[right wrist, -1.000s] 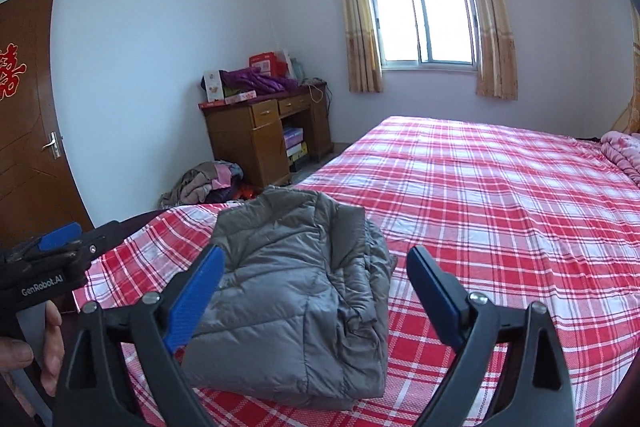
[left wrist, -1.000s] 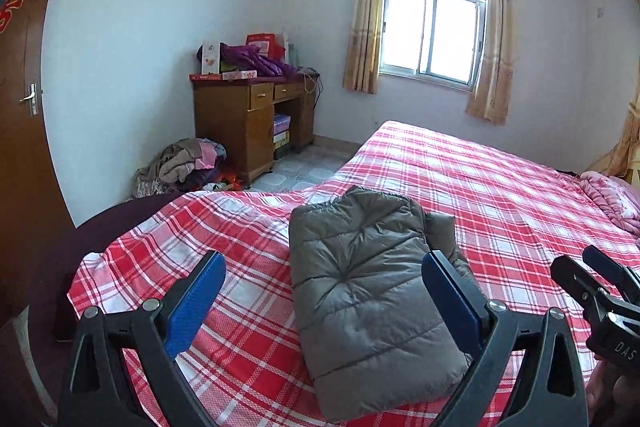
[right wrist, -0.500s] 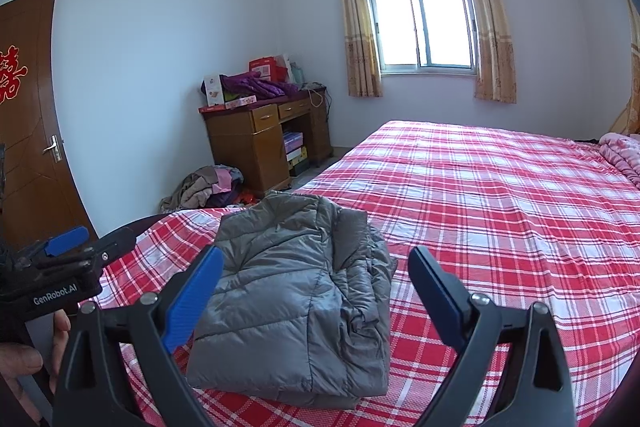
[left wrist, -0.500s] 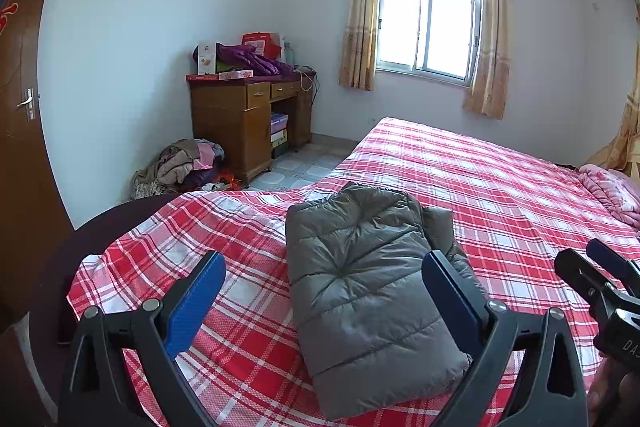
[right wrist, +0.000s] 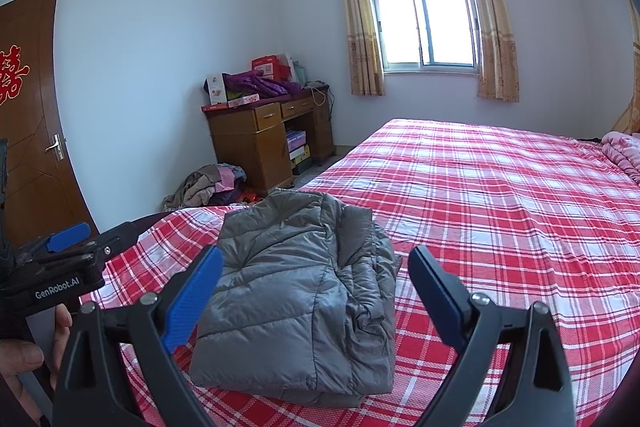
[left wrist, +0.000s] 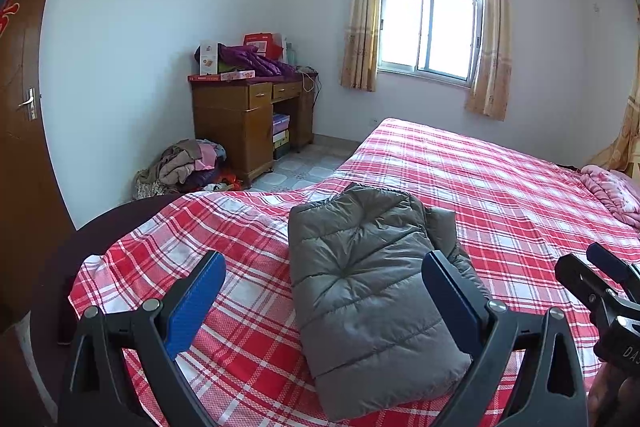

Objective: Fold large clothes

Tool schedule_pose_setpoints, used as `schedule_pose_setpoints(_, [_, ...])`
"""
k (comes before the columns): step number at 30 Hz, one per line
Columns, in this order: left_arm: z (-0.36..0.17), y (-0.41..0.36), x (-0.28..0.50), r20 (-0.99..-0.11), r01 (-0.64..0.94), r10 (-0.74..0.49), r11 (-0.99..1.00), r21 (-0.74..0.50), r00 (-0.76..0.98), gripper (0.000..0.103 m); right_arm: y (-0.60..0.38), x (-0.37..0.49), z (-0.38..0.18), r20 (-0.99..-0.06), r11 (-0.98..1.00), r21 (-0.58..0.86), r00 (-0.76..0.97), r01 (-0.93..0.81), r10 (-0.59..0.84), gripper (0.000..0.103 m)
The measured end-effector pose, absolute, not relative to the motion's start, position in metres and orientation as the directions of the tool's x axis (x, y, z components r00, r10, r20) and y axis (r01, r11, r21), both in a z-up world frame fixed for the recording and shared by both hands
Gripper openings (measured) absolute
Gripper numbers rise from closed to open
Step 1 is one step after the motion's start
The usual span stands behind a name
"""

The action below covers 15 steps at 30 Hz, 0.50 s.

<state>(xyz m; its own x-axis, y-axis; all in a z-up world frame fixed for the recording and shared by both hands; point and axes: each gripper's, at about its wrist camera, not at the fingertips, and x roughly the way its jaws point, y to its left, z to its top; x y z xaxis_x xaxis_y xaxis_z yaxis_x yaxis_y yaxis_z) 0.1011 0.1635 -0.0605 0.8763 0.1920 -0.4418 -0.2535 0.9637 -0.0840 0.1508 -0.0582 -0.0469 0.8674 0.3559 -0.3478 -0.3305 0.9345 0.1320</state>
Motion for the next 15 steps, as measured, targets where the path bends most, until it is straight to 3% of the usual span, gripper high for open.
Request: schedule_pose_setpoints(15, [-0.0634, 0.1667, 0.1020, -0.448, -0.257, 0.195, 0.963, -0.081, 0.873, 0.099, -0.0557, 0.1505, -0.0472, -0.349, 0.934, 0.132, 0.866, -0.333, 0.358, 0.096])
